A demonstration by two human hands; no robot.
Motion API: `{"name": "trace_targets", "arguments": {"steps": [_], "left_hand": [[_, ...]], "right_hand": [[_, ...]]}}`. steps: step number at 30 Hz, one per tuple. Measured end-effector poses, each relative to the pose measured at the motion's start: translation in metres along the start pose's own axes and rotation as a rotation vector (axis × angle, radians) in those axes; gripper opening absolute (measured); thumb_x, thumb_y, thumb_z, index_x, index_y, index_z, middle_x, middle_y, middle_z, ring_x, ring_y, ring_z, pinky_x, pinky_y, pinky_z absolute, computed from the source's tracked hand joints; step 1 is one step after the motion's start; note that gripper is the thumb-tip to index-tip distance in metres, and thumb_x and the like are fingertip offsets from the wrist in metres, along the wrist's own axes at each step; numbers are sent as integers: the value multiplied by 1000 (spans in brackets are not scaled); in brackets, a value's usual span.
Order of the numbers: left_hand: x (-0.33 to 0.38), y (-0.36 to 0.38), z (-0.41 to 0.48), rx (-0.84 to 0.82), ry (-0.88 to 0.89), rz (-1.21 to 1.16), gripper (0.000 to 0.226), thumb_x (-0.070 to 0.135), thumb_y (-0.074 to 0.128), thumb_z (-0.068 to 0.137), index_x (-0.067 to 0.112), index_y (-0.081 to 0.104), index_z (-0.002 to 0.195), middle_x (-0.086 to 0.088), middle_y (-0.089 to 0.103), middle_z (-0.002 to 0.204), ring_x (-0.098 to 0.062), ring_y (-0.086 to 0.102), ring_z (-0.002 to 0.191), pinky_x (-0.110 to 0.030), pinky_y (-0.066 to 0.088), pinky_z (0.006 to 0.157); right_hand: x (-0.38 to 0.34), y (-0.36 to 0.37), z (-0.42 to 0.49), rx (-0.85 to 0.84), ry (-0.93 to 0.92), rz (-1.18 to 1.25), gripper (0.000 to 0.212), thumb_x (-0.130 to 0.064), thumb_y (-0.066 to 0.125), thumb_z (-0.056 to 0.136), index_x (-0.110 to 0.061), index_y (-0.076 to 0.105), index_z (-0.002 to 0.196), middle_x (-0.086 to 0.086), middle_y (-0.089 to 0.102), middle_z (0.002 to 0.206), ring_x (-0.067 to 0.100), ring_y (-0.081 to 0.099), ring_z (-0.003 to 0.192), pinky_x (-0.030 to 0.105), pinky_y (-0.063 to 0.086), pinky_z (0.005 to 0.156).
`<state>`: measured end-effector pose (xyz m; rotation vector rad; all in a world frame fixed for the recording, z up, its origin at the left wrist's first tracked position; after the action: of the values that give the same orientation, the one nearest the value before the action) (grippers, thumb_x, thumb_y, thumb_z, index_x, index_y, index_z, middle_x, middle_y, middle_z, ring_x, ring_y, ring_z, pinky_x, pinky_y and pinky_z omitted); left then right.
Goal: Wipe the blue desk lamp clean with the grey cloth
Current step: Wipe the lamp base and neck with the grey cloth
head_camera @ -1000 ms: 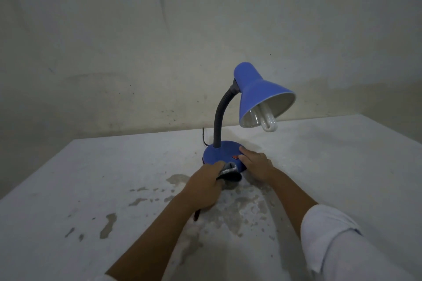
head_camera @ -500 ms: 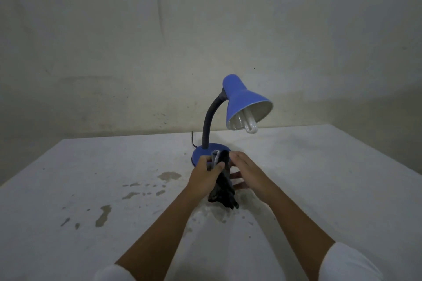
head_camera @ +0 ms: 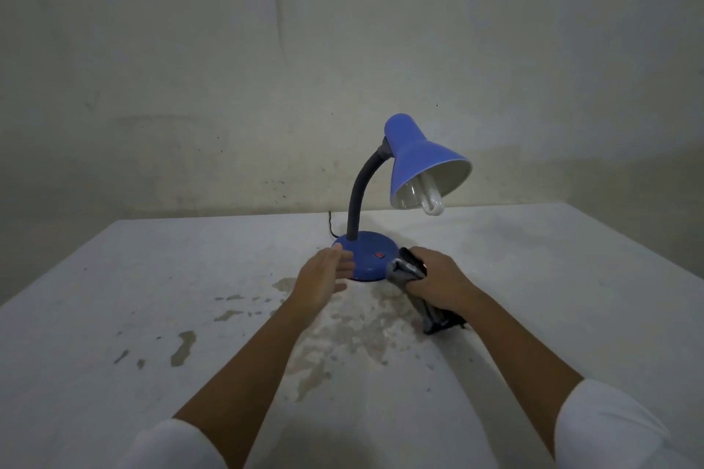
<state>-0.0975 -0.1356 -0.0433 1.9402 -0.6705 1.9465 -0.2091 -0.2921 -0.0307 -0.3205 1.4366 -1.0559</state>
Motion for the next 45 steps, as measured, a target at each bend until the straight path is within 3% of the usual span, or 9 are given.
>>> {"name": "trace_targets", "arguments": {"steps": [5,8,13,21,26,31,37,42,45], "left_hand": [[-26,-20,36,44,122,630,33,28,37,99,11,53,123,-10,57,126,-17,55,106,-28,42,95],[-31,-21,40,14,236,546,48,47,26,96,15,59,113,-1,61,113,-11,54,97,-27,39,89],[-48,-14,50,-89,279,379,66,70,10,87,37,60,116,11,60,123,-9,52,118,-33,34,108],[-54,-15,49,-3,357,457,49,33,18,100,24,62,120,7,54,136,0,42,120,-15,21,103],[-60,-15,52,-17,371,468,49,34,19,101,22,61,121,7,53,137,-5,43,126,-13,22,102],[-60,-15,54,20,430,473,49,36,20,100,21,62,120,5,59,127,-8,50,120,-18,31,101],[-60,-15,55,8,422,470,47,33,22,100,19,63,120,6,55,134,-1,45,121,-8,23,98],[-60,-14,53,6,416,470,46,32,23,100,19,63,121,6,54,136,3,41,118,-3,19,95],[-59,-14,53,11,424,481,47,32,23,100,18,63,121,5,55,134,2,42,116,3,21,91]], "right_hand": [[3,8,20,13,-158,-300,31,-10,60,80,-12,58,111,12,56,107,30,55,100,32,43,77],[-7,29,30,21,-288,-368,36,-13,59,82,-19,58,117,5,54,114,24,51,105,35,47,84],[-22,69,42,30,-548,-551,27,-10,65,77,-12,66,103,8,62,101,26,56,86,31,43,58],[5,62,47,-12,-554,-727,34,-13,80,55,-19,69,86,2,62,83,23,57,70,28,45,43],[0,51,42,22,-385,-778,31,-11,63,78,-14,61,109,5,53,109,26,48,102,35,47,65],[-18,69,46,28,-587,-757,34,-14,84,52,-19,70,83,1,62,81,21,56,67,24,35,46],[15,51,50,-13,-576,-699,27,-15,75,66,-18,71,93,6,61,87,27,57,76,34,50,47],[31,20,44,50,-413,-752,39,-12,84,46,-14,69,82,9,61,82,30,58,70,26,37,45],[30,26,42,44,-494,-638,38,-8,78,56,-16,69,93,9,60,93,28,56,80,30,42,54]]}}
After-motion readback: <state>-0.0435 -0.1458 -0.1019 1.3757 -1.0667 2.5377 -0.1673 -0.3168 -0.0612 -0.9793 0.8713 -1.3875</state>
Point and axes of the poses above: each hand's wrist, its own z-axis towards the middle knuckle, its own y-axis out of the palm, x = y × z, the point moved 1 cm from there along z, towards the middle knuckle
